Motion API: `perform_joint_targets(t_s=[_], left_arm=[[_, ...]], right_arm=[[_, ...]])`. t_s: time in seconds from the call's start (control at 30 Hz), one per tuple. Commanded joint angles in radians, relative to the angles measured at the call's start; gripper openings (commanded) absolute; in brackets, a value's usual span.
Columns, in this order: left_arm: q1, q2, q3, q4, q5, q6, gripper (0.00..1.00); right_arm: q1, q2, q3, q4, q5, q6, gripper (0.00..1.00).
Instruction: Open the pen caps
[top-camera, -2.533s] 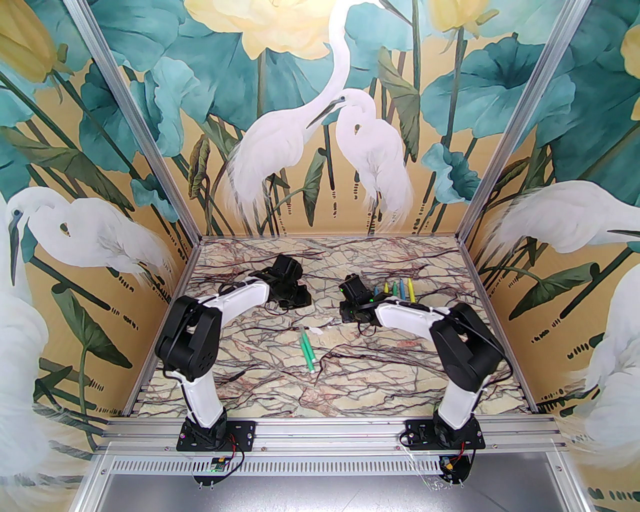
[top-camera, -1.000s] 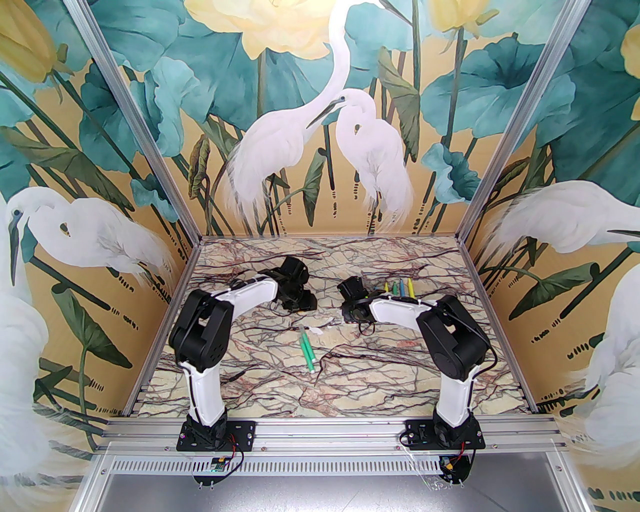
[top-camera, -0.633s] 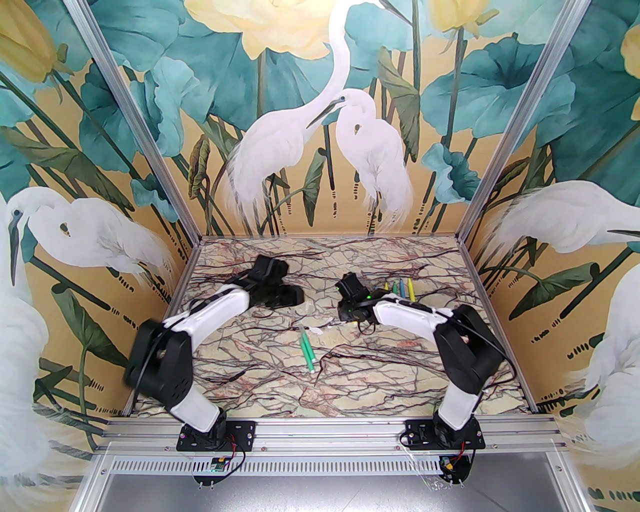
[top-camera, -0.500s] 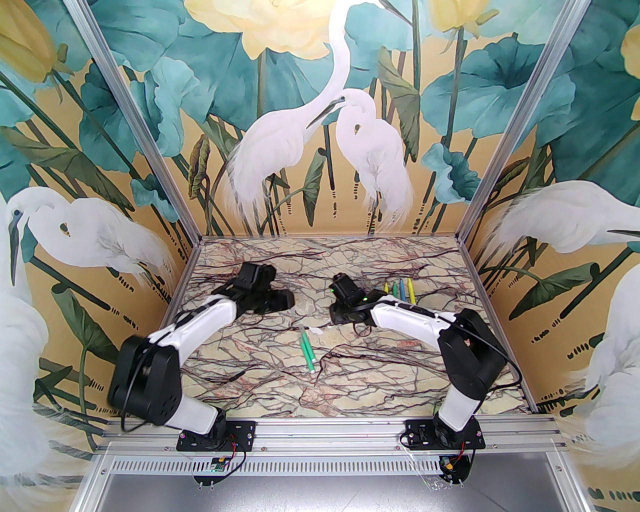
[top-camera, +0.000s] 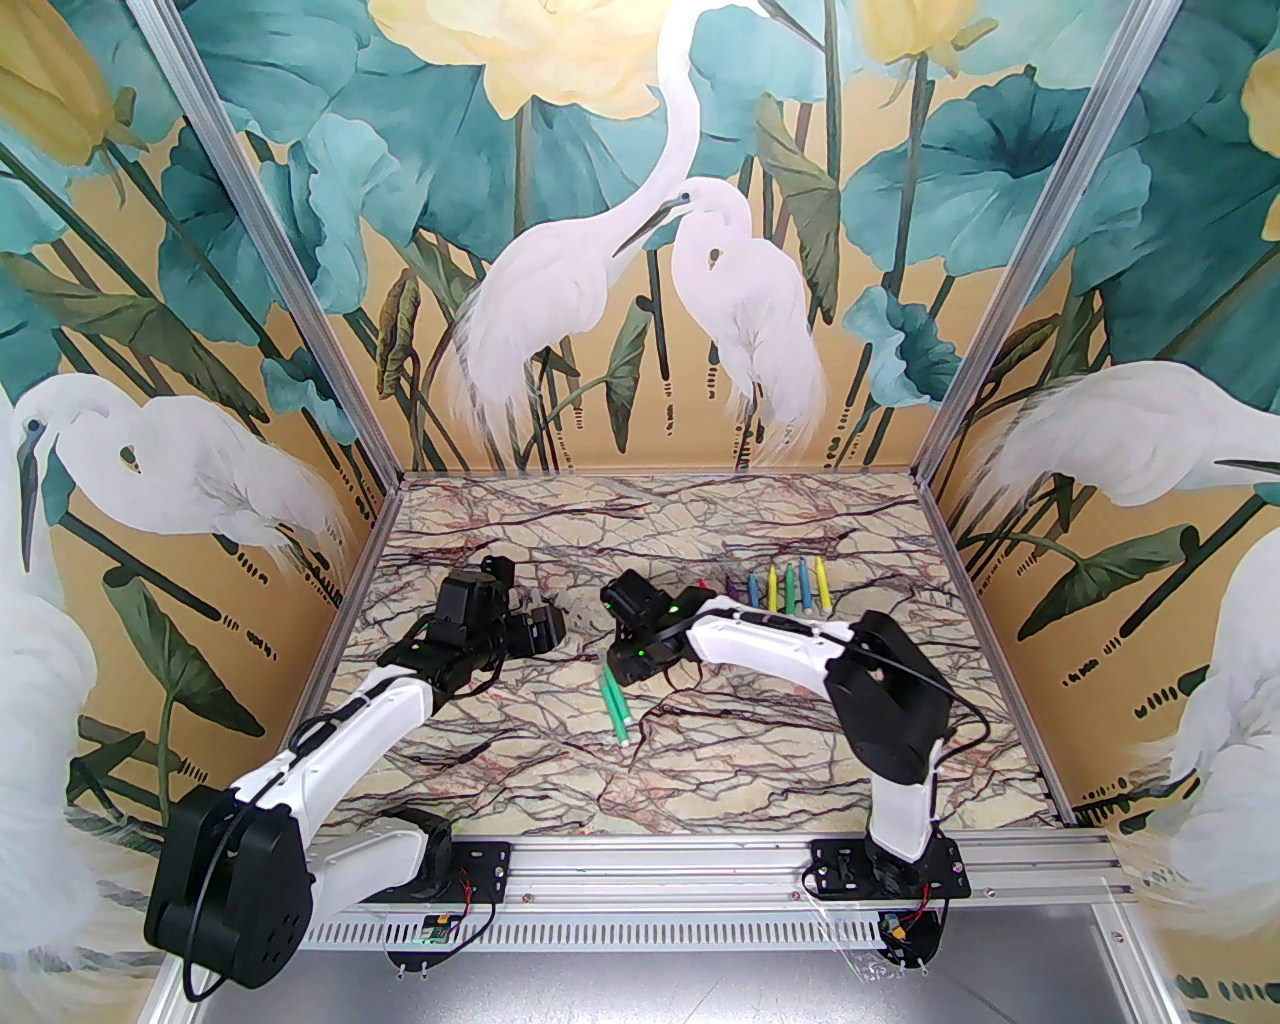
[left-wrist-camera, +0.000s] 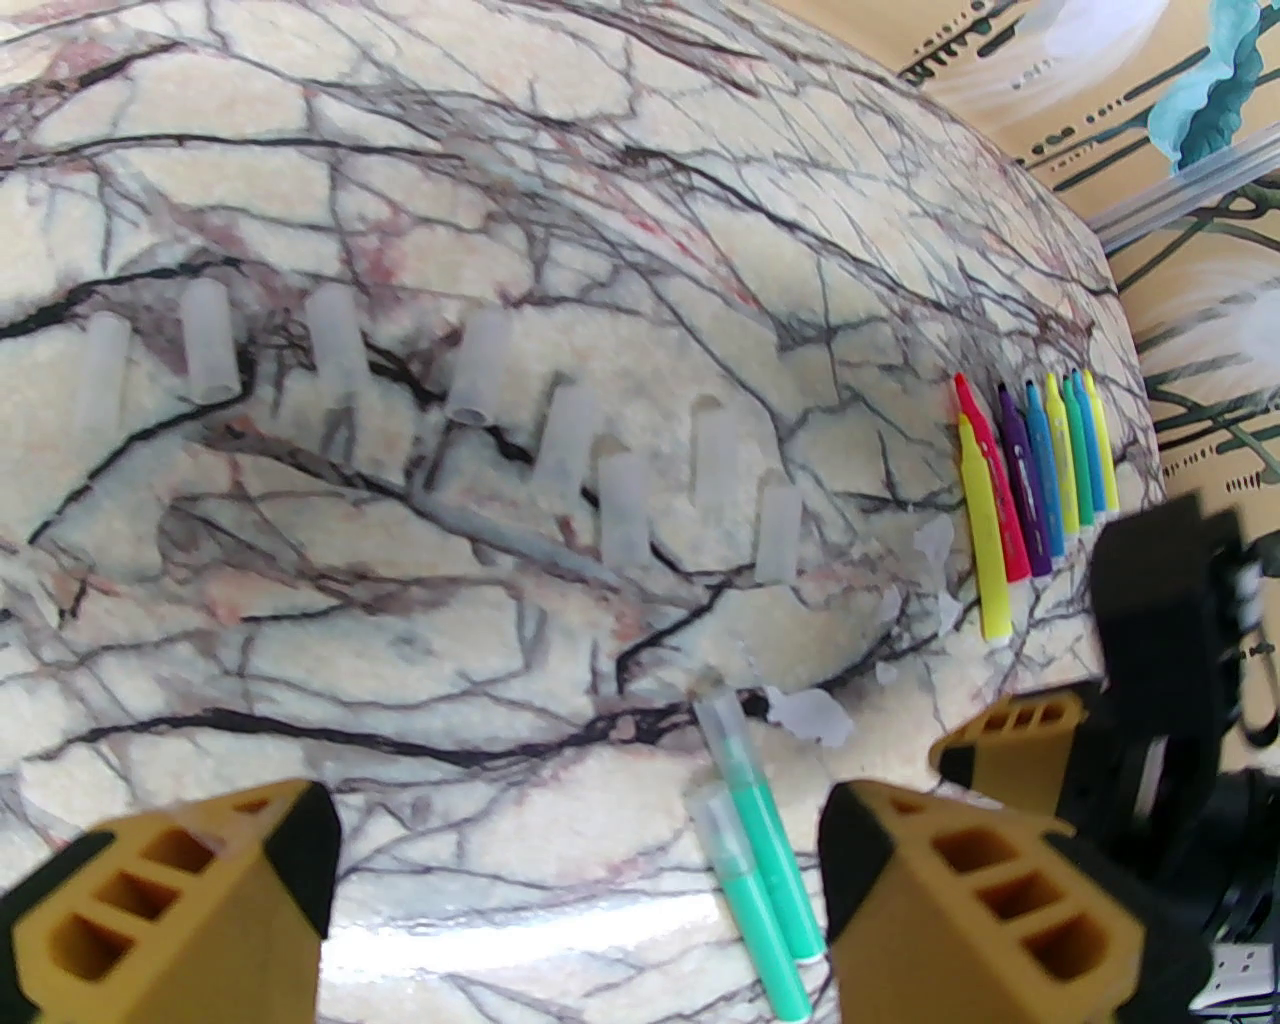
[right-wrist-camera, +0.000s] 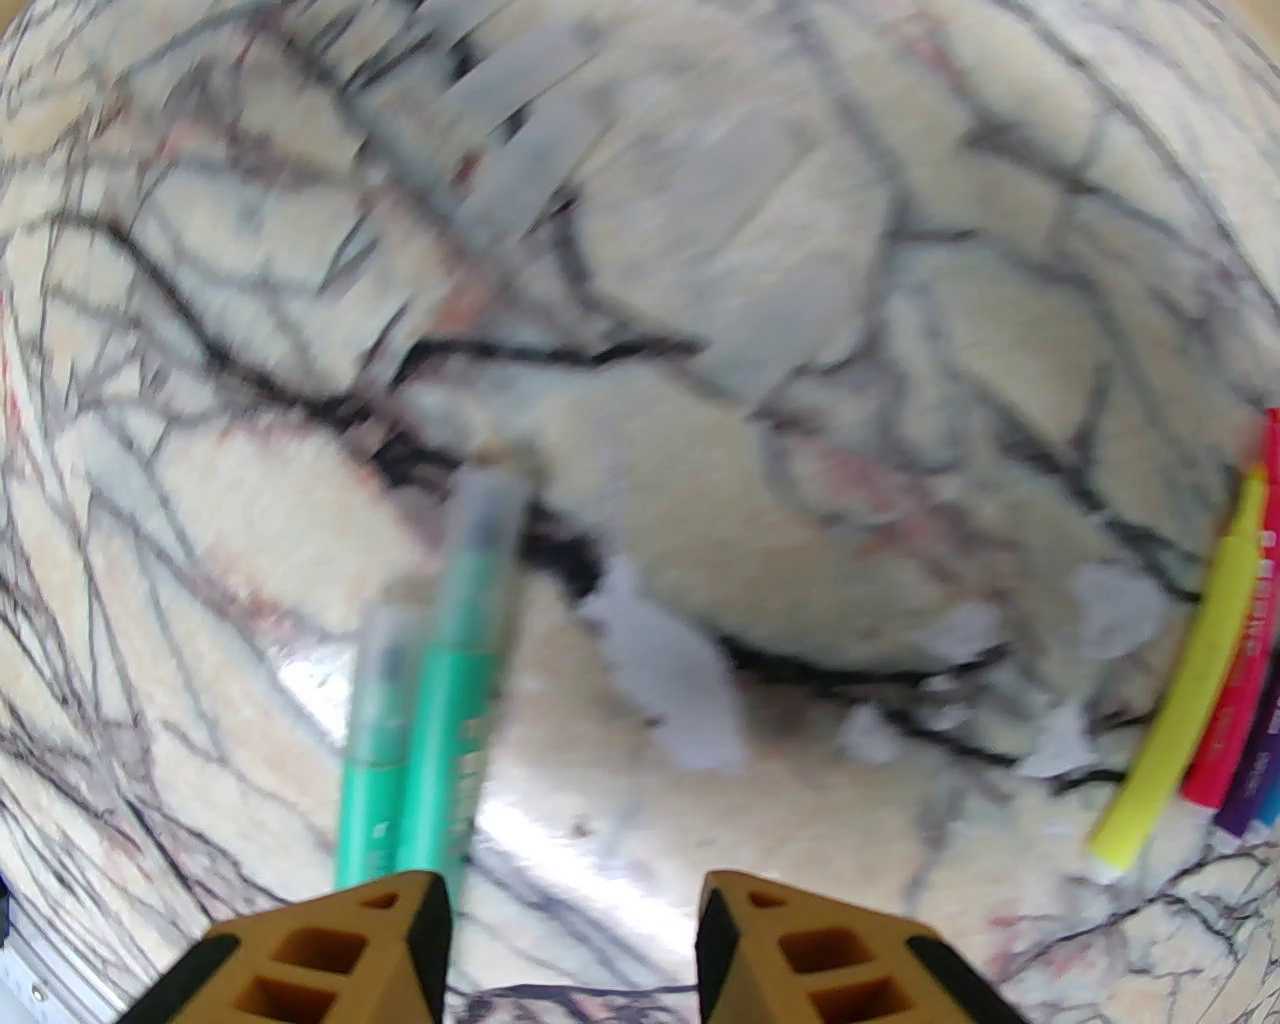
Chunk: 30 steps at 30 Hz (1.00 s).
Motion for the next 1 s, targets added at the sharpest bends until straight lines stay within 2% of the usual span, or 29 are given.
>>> perform_joint_targets(t_s=[0.0, 0.5, 0.97], left_arm=[[0.006, -0.025, -0.024, 0.040, -0.033, 0.000, 0.84], [0.006, -0.054, -0.061, 0.069, -0.048, 0.021, 0.84], [0.006, -0.057, -0.076, 0.092, -0.044, 0.020, 0.84]], right_arm=[[0.022, 0.034, 0.040, -0.067, -0.035, -0.015, 0.47], [0.049, 0.130, 0.128, -0.151, -0.076, 0.004, 0.40], [0.050, 0.189, 0.181, -0.209, -0.041, 0.021, 0.35]])
